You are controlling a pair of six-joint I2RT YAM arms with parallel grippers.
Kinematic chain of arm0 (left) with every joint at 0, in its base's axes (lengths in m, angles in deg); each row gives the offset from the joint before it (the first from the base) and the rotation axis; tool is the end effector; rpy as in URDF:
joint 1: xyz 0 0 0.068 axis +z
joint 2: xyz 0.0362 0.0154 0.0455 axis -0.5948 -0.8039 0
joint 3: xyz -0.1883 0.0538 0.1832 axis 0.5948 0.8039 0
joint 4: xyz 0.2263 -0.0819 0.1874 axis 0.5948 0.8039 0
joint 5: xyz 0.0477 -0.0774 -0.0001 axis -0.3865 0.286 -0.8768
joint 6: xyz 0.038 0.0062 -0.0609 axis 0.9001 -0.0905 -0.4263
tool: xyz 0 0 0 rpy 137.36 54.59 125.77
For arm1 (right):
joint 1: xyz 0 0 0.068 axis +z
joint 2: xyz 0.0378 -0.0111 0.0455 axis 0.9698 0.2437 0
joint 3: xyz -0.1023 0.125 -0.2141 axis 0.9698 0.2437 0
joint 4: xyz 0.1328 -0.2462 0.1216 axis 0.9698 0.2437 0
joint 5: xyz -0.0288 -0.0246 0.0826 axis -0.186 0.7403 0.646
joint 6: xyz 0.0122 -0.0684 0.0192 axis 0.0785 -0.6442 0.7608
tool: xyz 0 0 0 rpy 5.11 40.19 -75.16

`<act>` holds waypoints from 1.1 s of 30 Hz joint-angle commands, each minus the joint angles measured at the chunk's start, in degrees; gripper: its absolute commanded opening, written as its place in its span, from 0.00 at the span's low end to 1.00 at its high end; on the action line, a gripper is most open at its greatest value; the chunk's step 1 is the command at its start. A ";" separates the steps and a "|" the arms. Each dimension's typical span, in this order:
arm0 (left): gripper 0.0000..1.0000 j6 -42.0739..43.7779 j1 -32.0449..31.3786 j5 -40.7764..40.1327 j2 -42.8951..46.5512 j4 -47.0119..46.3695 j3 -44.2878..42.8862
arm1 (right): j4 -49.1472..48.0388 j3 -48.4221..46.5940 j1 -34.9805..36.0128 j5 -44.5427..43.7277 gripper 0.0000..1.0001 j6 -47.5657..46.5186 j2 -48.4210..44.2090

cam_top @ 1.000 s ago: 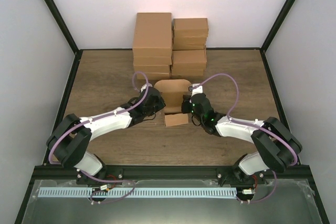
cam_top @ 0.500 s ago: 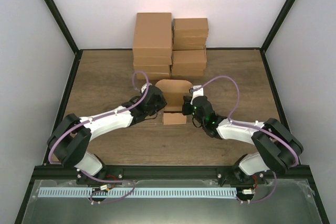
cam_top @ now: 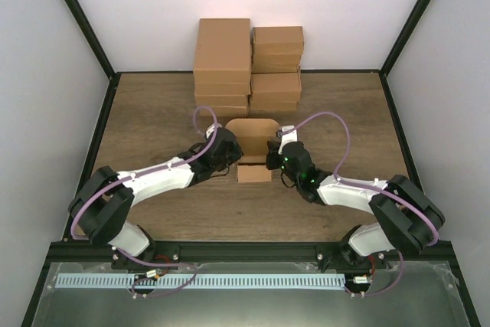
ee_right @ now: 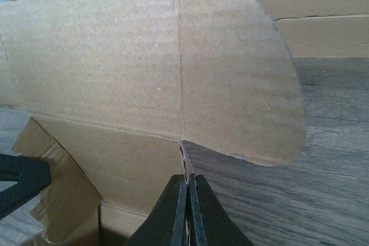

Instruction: Fold the paper box

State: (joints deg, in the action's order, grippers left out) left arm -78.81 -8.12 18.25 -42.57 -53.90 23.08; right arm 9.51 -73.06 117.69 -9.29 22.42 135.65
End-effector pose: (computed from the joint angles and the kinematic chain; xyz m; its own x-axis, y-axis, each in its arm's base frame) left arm 0.2743 -0.2569 0.1534 -0.7369 -0.5521 -0.3900 -0.1931 0.7249 -0.6613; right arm 0.2552 0.2090 0.1340 -0.4486 0.1073 -0.8873 -0.3321 0.9017 0.2769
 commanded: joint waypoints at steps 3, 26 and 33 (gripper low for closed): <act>0.07 -0.22 -1.81 1.49 1.46 -2.76 2.01 | -3.21 0.71 1.00 0.20 0.01 -0.70 0.01; 0.47 9.86 -0.84 -2.70 19.23 12.46 6.46 | -5.83 2.39 0.99 0.72 0.01 -4.00 0.81; 0.66 40.24 8.41 6.96 20.58 19.63 -4.94 | -6.32 2.52 0.98 2.98 0.01 -6.21 0.64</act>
State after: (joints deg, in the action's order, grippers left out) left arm -58.68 -2.92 20.39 -22.86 -38.31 25.05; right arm 4.94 -70.74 118.11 -7.26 18.12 136.00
